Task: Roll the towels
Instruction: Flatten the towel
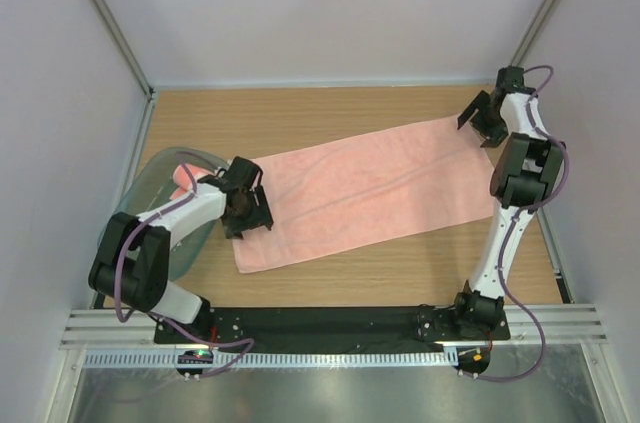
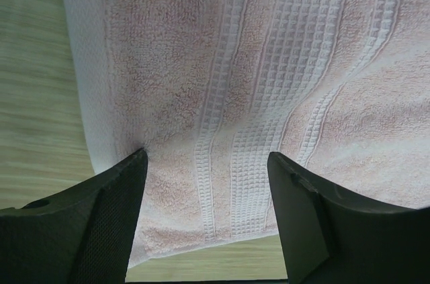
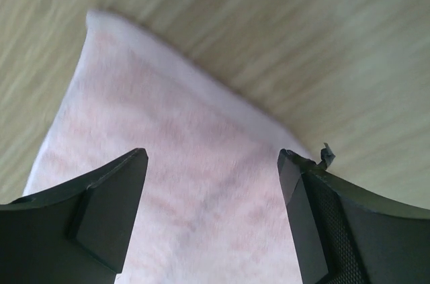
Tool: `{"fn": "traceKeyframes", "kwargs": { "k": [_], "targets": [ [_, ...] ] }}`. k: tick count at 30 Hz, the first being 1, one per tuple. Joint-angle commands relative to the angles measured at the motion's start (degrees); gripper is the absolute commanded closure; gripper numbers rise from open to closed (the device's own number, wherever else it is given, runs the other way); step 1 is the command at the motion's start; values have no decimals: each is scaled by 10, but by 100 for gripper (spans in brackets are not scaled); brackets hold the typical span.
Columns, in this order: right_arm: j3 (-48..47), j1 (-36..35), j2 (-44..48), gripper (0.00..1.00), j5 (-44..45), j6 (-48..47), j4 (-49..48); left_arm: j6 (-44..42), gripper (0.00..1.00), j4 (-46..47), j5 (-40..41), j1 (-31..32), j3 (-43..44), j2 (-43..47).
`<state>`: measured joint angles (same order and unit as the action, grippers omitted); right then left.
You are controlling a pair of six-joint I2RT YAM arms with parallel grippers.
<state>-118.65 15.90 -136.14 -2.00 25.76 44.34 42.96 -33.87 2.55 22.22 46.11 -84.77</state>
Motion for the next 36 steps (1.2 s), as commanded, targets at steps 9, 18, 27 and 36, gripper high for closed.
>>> {"fn": "traceKeyframes", "kwargs": {
  "k": [9, 18, 27, 36],
  "targets": [
    [386, -79, 373, 11, -62, 25, -118, -58, 20, -117, 46, -10, 222, -69],
    [588, -79, 397, 12, -130, 49, -186, -89, 22, -120, 73, -67, 315, -188],
    [650, -82, 416, 12, -122, 50, -196, -118, 23, -155, 91, -137, 412, -254],
    [707, -82, 463, 12, -92, 63, -177, -147, 24, -168, 82, -164, 467, -269]
  ]
}}
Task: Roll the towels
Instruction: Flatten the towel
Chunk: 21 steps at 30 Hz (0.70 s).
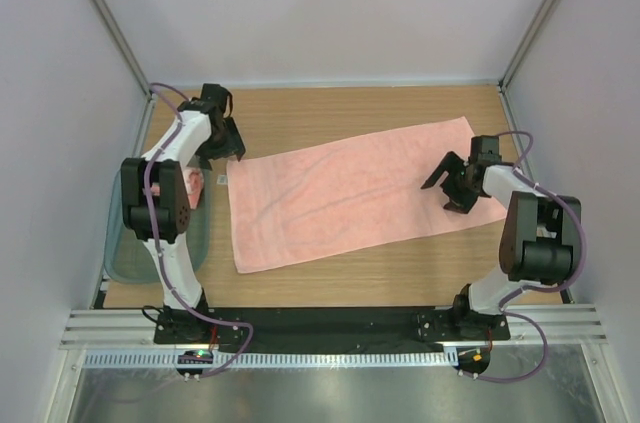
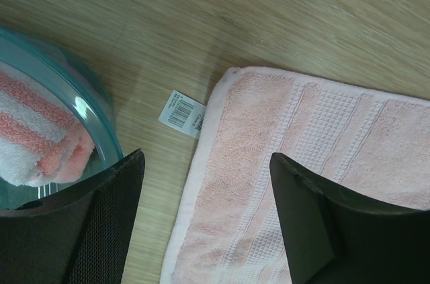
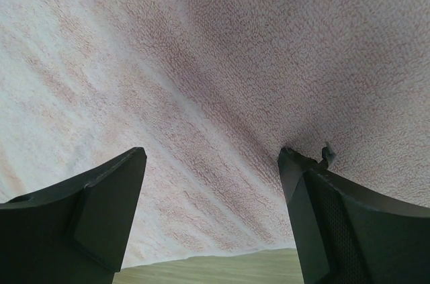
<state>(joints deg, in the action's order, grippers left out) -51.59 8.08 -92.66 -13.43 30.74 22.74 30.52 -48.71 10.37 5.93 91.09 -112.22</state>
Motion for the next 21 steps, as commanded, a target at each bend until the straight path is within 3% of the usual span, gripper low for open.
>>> {"fn": "traceKeyframes", "kwargs": {
  "k": [1, 6, 11, 15, 21],
  "targets": [
    [44, -3, 36, 12, 24, 19, 36, -22, 25, -17, 0, -1, 15, 16],
    [86, -3, 92, 12, 18, 40, 51, -17, 25, -13, -30, 2, -3, 58],
    [120, -10, 213, 12, 16, 56, 78, -17, 25, -27, -41, 14, -14, 104],
    [70, -11, 265, 11, 61, 45, 123, -3, 25, -38, -27, 36, -56, 173],
    [-12, -13, 332, 12, 122, 37, 165, 87, 28, -74, -29, 68, -208, 285]
  ]
}}
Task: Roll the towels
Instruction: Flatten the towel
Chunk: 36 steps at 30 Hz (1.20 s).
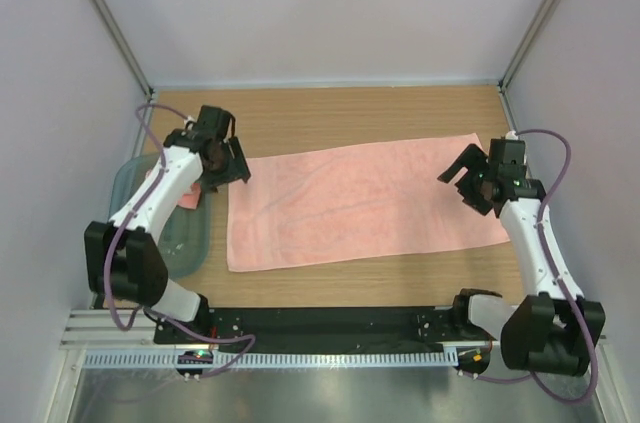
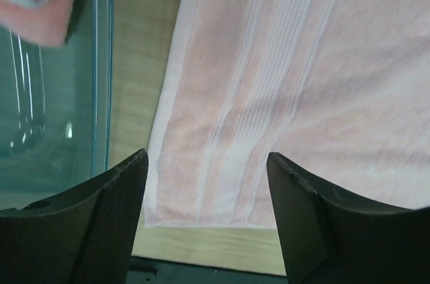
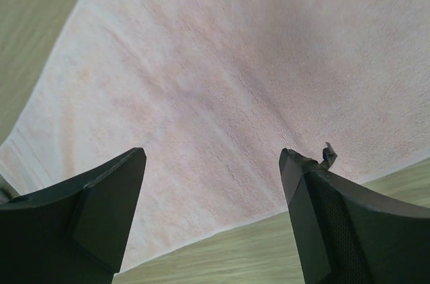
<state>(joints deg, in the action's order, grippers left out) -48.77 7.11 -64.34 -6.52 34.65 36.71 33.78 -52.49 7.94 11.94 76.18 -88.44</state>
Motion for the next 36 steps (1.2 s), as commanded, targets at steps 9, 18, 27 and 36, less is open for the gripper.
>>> {"fn": "traceKeyframes", "kwargs": {
  "k": [9, 18, 27, 36],
  "targets": [
    [-31, -4, 80, 12, 16, 6, 2, 227, 27, -40, 37, 164, -252, 180],
    [-4, -4, 43, 13, -29, -14, -32, 385, 21, -41, 109, 236, -381, 289],
    [0, -5, 35, 13, -37, -30, -42, 392, 18, 10, 121, 233, -434, 268],
    [5, -8, 28, 13, -33, -35, -45, 385, 27, 44, 153, 232, -443, 249]
  ]
}}
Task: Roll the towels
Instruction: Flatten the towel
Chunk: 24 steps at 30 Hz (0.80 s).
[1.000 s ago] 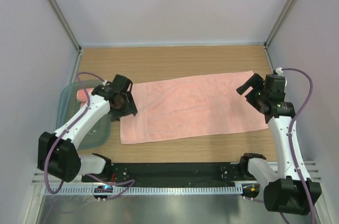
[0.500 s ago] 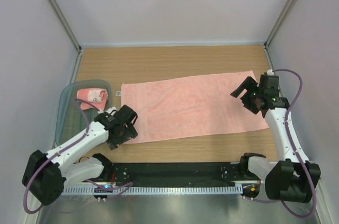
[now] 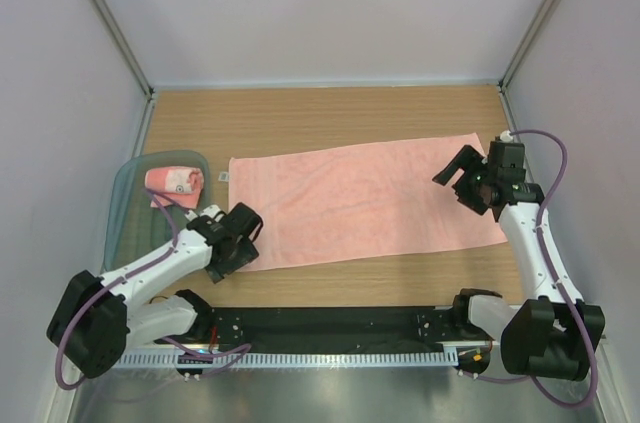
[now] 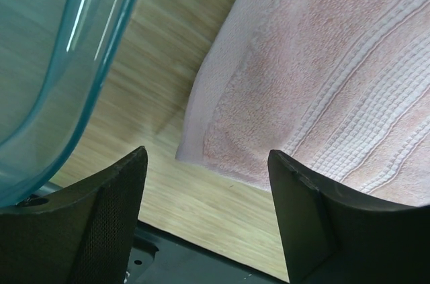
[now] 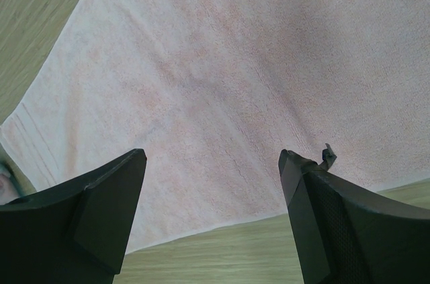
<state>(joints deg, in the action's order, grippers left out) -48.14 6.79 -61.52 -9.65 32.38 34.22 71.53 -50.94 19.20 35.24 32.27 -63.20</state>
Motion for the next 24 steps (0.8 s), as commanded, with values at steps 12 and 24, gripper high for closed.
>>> {"fn": "traceKeyframes", "kwargs": {
  "k": [12, 24],
  "targets": [
    [-20, -2, 32, 8, 161, -1, 19, -47, 67, 87, 43, -25, -12, -41],
    [-24, 214, -50, 5, 248, 56, 87, -126, 100, 128, -57, -26, 54, -63]
  ]
}}
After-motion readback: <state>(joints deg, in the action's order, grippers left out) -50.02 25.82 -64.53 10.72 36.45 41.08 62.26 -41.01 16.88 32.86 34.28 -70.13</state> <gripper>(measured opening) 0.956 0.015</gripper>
